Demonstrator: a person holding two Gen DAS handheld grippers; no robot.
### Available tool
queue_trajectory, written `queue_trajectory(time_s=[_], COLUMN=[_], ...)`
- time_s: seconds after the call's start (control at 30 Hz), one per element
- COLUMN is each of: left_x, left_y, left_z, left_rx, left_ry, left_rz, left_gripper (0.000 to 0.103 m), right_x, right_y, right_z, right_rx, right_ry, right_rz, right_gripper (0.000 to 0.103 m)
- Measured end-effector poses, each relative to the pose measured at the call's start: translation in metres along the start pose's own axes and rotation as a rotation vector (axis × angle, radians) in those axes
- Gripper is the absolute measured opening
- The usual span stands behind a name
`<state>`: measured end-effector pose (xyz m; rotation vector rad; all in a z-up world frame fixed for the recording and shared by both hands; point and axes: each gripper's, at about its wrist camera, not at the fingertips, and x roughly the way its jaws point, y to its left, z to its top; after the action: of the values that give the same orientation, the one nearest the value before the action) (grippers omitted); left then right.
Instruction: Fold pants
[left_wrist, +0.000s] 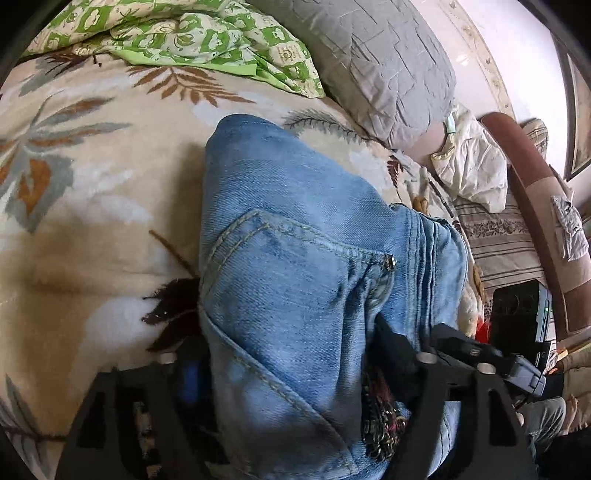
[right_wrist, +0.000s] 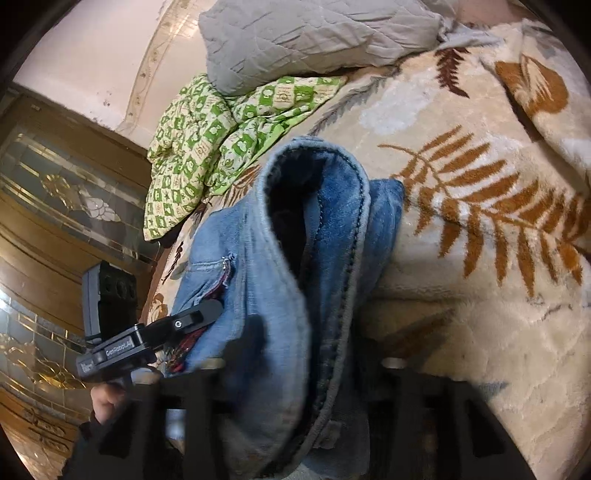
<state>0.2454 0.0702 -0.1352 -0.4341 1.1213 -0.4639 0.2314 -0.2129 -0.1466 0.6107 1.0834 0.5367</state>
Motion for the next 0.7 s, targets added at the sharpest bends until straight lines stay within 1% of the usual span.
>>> queue_trajectory(time_s=[0.03,0.07,0.13,0.17,0.27,0.33,0.4,0.5,0.53,0.57,0.63,0.67,0.7], left_x=[0.001,0.004,0.007,0.007,0.003,-0.004,-0.018,-0.046,-0.055,-0.066,-0.078,-0.083,-0.087], left_y=[-0.003,-0.010,-0.019,-0.021,-0.019,-0.016,-0.018,-0.025,-0.029,-0.036,-0.043,-0.047,-0.048], left_z=[-0.001,-0.002,-0.004,-0.005,-0.004,-0.005,-0.009,-0.020,-0.025,-0.032,-0.043,-0.052,-0.058], left_rx=[0.011,0.039,0.077,0.079,0.043,0.024,0.028,0.082,0.118,0.167,0.220,0.251,0.272], left_ry=[0.012,0.042,0.064,0.073,0.114,0.116,0.086,0.004,-0.029,-0.077,-0.136,-0.167,-0.186], left_rz=[0.005,0.027,0.078,0.088,0.075,0.066,0.074,0.151,0.196,0.252,0.317,0.342,0.358], left_gripper=[0.099,0.103,0.103,0.103,0.103,0.103,0.103,0.103,0.103,0.103,0.103,0.103,0.103], right_x=[-0.001,-0.002,-0.003,-0.003,-0.006,-0.015,-0.029,-0.052,-0.060,-0.067,-0.077,-0.081,-0.082], right_y=[-0.003,-0.005,-0.008,-0.010,-0.010,-0.011,-0.011,-0.008,-0.006,-0.004,0.002,0.007,0.011], right_z=[-0.001,-0.001,-0.001,-0.001,-0.001,-0.001,0.001,0.004,0.006,0.008,0.013,0.017,0.020], right_rx=[0.023,0.037,0.056,0.062,0.073,0.089,0.098,0.082,0.068,0.049,0.007,-0.018,-0.037], right_ry=[-0.002,-0.005,-0.002,0.007,0.015,0.001,-0.026,-0.077,-0.095,-0.109,-0.128,-0.130,-0.129], right_rz=[-0.005,-0.004,0.023,0.033,0.037,0.050,0.066,0.065,0.053,0.032,-0.020,-0.063,-0.084], right_gripper=[0.091,0.094,0.100,0.102,0.103,0.103,0.103,0.103,0.103,0.103,0.103,0.103,0.103])
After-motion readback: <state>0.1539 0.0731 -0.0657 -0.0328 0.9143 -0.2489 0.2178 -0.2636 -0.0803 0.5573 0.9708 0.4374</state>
